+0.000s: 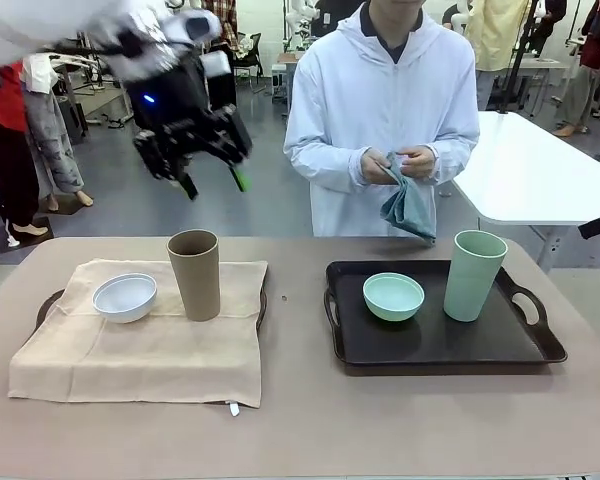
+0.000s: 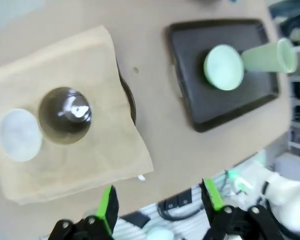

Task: Set up a tray with a mat and arrange the tableware.
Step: Pick up the Picnic Bowl and Reusable plastic cup from the Handle tray in front of the human's position and hold them in the air.

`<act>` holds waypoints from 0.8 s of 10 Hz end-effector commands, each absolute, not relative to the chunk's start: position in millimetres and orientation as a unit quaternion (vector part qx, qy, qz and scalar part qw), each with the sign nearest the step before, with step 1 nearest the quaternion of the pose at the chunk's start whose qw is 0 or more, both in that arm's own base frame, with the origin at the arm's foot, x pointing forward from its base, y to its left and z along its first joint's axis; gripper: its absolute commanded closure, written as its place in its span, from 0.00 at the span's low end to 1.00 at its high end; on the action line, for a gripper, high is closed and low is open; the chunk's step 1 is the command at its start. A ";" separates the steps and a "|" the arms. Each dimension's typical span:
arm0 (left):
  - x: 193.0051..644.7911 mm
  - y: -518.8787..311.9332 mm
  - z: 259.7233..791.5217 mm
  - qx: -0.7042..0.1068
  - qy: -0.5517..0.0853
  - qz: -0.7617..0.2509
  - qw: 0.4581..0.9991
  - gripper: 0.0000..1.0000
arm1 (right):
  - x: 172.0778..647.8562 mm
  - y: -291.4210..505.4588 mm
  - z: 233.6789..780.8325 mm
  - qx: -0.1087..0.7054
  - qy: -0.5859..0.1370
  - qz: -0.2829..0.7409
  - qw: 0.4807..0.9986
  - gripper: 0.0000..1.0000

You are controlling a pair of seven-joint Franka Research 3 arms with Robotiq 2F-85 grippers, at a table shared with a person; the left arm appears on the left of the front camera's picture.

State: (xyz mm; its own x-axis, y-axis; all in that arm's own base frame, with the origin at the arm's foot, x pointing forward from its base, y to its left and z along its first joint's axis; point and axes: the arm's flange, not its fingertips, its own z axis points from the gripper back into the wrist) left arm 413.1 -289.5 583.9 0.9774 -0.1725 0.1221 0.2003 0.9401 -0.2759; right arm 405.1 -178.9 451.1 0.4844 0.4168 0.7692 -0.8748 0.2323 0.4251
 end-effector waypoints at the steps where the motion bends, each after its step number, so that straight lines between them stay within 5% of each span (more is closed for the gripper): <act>1: 436.3 -327.2 570.7 -0.099 -0.040 -0.067 0.992 0.12 | 413.0 -180.6 439.7 0.420 -0.243 0.451 0.750 0.00; 4: 441.4 -376.2 539.0 -0.075 -0.049 -0.071 0.993 0.12 | 414.9 -177.1 428.4 0.413 -0.236 0.450 0.756 0.00; 6: 426.7 -355.0 545.4 -0.140 -0.037 -0.138 0.980 0.12 | 417.5 -174.7 433.4 0.423 -0.238 0.442 0.755 0.00; 8: 436.3 -374.8 529.8 -0.087 -0.039 -0.090 0.991 0.12 | 417.5 -174.7 433.4 0.423 -0.238 0.442 0.755 0.00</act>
State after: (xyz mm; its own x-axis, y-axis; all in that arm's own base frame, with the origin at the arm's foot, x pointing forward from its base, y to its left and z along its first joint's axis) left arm 435.9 -376.5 533.8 0.9748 -0.2000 0.0988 0.2160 0.9568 -0.1948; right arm 417.8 -174.1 432.6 0.4975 0.4668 0.7311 -0.8674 0.2559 0.4269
